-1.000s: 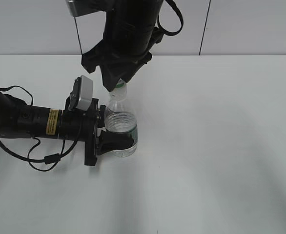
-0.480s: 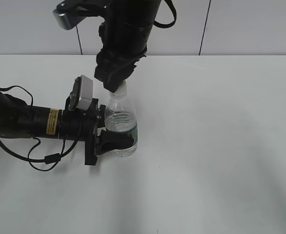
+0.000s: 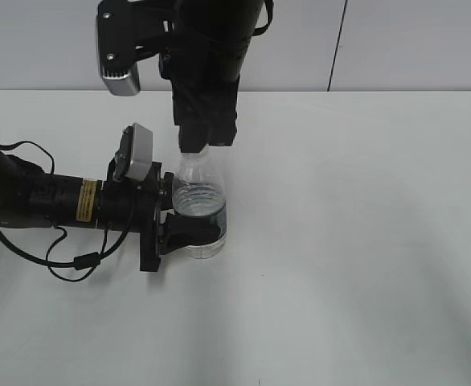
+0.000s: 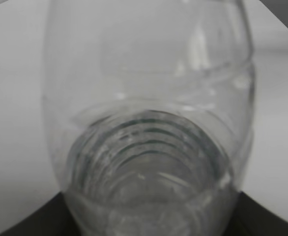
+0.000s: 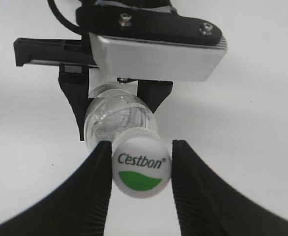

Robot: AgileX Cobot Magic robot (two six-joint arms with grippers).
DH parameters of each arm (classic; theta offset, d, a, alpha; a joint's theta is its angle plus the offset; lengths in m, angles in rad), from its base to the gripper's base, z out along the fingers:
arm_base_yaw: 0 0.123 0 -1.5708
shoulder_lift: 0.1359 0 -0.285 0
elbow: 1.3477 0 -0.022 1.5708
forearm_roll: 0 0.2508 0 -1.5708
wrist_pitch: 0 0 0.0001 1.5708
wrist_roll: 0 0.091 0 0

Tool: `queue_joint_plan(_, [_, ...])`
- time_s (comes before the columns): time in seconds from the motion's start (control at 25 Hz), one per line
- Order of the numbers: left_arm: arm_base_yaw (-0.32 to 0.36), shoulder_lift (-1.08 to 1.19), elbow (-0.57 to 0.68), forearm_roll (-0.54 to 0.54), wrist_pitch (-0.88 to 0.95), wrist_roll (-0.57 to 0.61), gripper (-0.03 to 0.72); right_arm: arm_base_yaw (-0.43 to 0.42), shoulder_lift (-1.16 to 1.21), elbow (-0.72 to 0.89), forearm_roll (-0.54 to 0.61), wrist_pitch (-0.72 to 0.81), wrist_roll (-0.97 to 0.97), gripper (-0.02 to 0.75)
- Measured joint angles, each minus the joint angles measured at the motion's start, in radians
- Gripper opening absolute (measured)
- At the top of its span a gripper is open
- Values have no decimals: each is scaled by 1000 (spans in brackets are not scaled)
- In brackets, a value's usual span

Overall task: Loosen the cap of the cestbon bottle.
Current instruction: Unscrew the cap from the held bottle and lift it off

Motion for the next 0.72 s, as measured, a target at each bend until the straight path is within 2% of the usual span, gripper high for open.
queue_joint_plan(0.32, [1, 0, -2, 14, 0, -2, 370, 0, 0, 0, 7, 4, -229, 291])
queue_joint_plan(0.72, [1, 0, -2, 28, -3, -2, 370, 0, -17, 4, 15, 15, -245, 289])
